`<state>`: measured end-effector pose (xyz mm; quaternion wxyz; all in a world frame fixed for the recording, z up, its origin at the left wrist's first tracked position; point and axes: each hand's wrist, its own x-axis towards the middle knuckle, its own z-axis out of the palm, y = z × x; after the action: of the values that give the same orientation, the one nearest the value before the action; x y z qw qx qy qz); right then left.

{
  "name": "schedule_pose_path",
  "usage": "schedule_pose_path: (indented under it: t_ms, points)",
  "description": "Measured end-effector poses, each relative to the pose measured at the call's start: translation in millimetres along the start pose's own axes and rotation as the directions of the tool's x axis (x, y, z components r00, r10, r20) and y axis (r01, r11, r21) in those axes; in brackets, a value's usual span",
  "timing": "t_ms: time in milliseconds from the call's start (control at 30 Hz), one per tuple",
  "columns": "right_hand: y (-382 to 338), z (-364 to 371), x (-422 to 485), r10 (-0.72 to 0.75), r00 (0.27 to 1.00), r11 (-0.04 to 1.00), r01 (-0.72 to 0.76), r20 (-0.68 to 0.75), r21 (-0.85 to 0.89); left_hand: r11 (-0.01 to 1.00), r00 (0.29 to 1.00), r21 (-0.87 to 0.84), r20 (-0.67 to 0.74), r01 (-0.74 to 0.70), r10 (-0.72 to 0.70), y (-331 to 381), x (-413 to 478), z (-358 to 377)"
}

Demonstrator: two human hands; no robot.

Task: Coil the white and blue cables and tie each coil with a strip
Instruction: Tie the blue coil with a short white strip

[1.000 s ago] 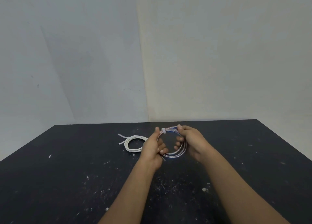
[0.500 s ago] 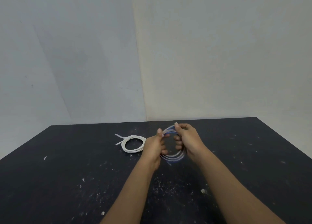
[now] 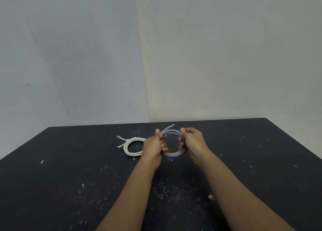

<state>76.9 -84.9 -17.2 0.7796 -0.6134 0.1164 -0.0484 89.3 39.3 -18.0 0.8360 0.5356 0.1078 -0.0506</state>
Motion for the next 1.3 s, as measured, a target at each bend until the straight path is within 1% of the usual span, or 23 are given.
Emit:
schedule_pose_path:
  t_ms: [67, 133, 200, 267, 333, 400, 433, 467, 567, 633, 667, 700, 800, 867, 1000, 1067, 1167, 1300]
  points:
    - [4.3, 2.8, 3.1, -0.056, 0.998, 0.987, 0.052, -0.021, -0.151, 0.993, 0.997, 0.118, -0.070, -0.021, 0.030, -4.7, 6.7, 0.3]
    - [7.4, 3.1, 6.9, -0.082, 0.997, 0.961, 0.077, -0.010, -0.264, 0.979, 0.991, 0.202, -0.134, 0.003, 0.024, -7.4, 14.4, -1.1]
    - [10.4, -0.1, 12.4, -0.124, 0.992, 0.901, 0.105, -0.016, -0.422, 0.960, 0.985, 0.279, -0.171, 0.030, 0.019, -8.7, 22.5, -4.5]
    - [14.6, -3.5, 19.1, -0.165, 0.985, 0.829, 0.114, -0.044, -0.548, 0.948, 0.982, 0.316, -0.184, 0.023, 0.037, -10.0, 30.0, -7.9]
    - [18.5, -5.2, 27.0, -0.190, 0.979, 0.791, 0.108, -0.074, -0.602, 0.940, 0.978, 0.342, -0.194, -0.001, 0.072, -11.6, 36.9, -8.4]
    - [19.7, -5.5, 36.0, -0.207, 0.973, 0.785, 0.106, -0.098, -0.611, 0.910, 0.969, 0.414, -0.213, -0.023, 0.122, -12.3, 45.0, -6.4]
    - [19.4, -5.6, 40.7, -0.218, 0.970, 0.783, 0.109, -0.107, -0.612, 0.877, 0.963, 0.480, -0.220, -0.035, 0.159, -11.7, 49.7, -5.0]
    - [18.7, -5.8, 45.4, -0.231, 0.966, 0.779, 0.113, -0.115, -0.617, 0.822, 0.955, 0.567, -0.217, -0.047, 0.203, -10.1, 54.2, -3.6]
    - [16.8, -8.2, 59.0, -0.261, 0.953, 0.766, 0.108, -0.152, -0.634, 0.566, 0.940, 0.823, -0.155, -0.047, 0.304, -4.0, 61.2, 1.2]
    - [17.4, -9.4, 66.9, -0.262, 0.950, 0.767, 0.099, -0.169, -0.634, 0.418, 0.938, 0.907, -0.101, -0.050, 0.331, -3.0, 65.0, 4.6]
    - [18.2, -9.7, 70.3, -0.260, 0.950, 0.767, 0.095, -0.172, -0.634, 0.372, 0.938, 0.927, -0.087, -0.047, 0.335, -2.2, 67.2, 6.3]
    - [19.1, -10.0, 73.0, -0.258, 0.951, 0.767, 0.093, -0.172, -0.635, 0.355, 0.939, 0.934, -0.088, -0.038, 0.332, -1.6, 69.7, 7.5]
    - [22.7, -9.8, 76.8, -0.249, 0.957, 0.737, 0.089, -0.148, -0.670, 0.369, 0.937, 0.929, -0.117, -0.014, 0.328, 0.4, 75.1, 7.7]
    - [26.4, -8.5, 76.9, -0.257, 0.960, 0.689, 0.100, -0.113, -0.718, 0.354, 0.936, 0.935, -0.115, -0.011, 0.333, -1.0, 76.5, 4.7]
    - [30.0, -5.0, 75.9, -0.281, 0.957, 0.566, 0.104, -0.073, -0.818, 0.286, 0.928, 0.957, -0.064, -0.047, 0.367, -3.7, 74.8, 2.8]
    - [29.4, -4.7, 75.4, -0.288, 0.956, 0.556, 0.114, -0.063, -0.823, 0.278, 0.924, 0.959, -0.055, -0.058, 0.380, -2.5, 74.1, 3.2]
    - [29.6, -5.3, 73.6, -0.301, 0.952, 0.563, 0.130, -0.056, -0.816, 0.304, 0.927, 0.951, -0.060, -0.060, 0.369, -1.7, 74.9, 0.8]
    - [30.5, -6.5, 73.8, -0.284, 0.957, 0.555, 0.109, -0.065, -0.824, 0.309, 0.926, 0.948, -0.049, -0.074, 0.374, -5.3, 73.2, -0.6]
